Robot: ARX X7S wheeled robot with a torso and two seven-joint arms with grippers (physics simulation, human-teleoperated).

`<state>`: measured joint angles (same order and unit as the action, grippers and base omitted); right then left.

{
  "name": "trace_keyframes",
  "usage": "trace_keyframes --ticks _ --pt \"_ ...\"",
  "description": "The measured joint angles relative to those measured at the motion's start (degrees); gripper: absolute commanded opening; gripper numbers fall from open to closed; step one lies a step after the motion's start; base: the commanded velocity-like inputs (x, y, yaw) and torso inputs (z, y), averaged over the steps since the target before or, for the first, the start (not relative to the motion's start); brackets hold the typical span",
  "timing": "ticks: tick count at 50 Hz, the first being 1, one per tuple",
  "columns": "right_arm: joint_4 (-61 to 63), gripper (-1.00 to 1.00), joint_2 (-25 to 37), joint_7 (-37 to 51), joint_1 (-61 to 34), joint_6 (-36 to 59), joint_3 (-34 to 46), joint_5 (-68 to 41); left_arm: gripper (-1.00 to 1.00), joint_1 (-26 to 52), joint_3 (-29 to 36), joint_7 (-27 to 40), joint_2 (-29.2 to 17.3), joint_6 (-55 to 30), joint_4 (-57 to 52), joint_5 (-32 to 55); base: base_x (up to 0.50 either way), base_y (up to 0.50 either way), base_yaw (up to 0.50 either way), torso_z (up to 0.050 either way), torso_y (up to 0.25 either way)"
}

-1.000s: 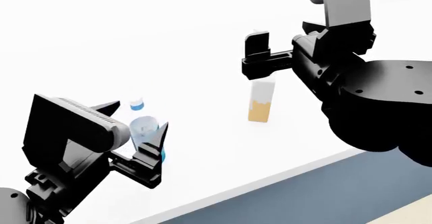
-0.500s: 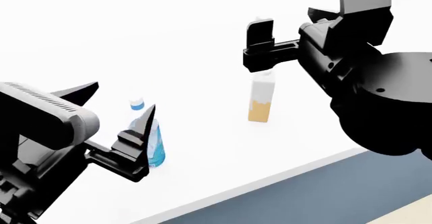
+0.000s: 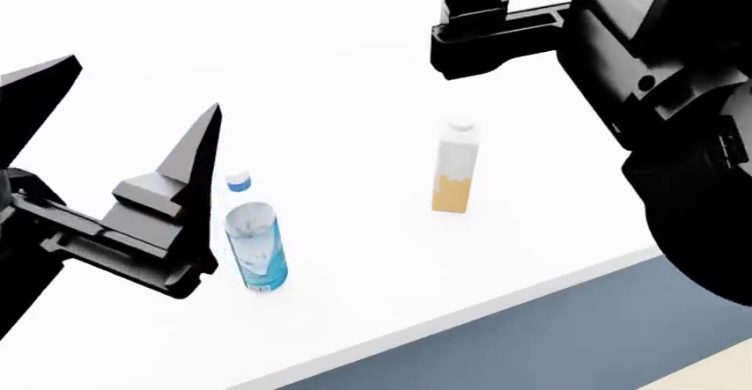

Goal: Move the drinks to the dining counter.

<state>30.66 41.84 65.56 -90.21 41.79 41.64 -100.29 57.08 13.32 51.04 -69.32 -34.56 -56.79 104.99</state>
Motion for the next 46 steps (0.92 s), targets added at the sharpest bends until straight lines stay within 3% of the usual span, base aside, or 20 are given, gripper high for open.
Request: trace_keyframes --ticks 33,40,46 --pt "6.5 1.00 -2.3 9.2 -11.8 -1.1 -3.5 -6.6 1.00 30.6 -4.5 11.8 -6.6 -0.9 0.3 22.4 0.00 0.00 0.00 0.000 0.000" --pt "6.9 1.00 -1.9 10.6 -14.7 -0.7 -4.0 -8.2 1.00 32.6 -7.8 12.2 -9.5 -0.8 1.9 24.5 0.00 0.00 0.00 0.000 0.000" --pt "6.6 1.00 -0.7 11.1 -16.6 -0.1 -4.5 -9.1 1.00 29.8 -15.5 12.8 -10.8 -3.6 4.6 26.3 0.00 0.00 0.00 0.000 0.000"
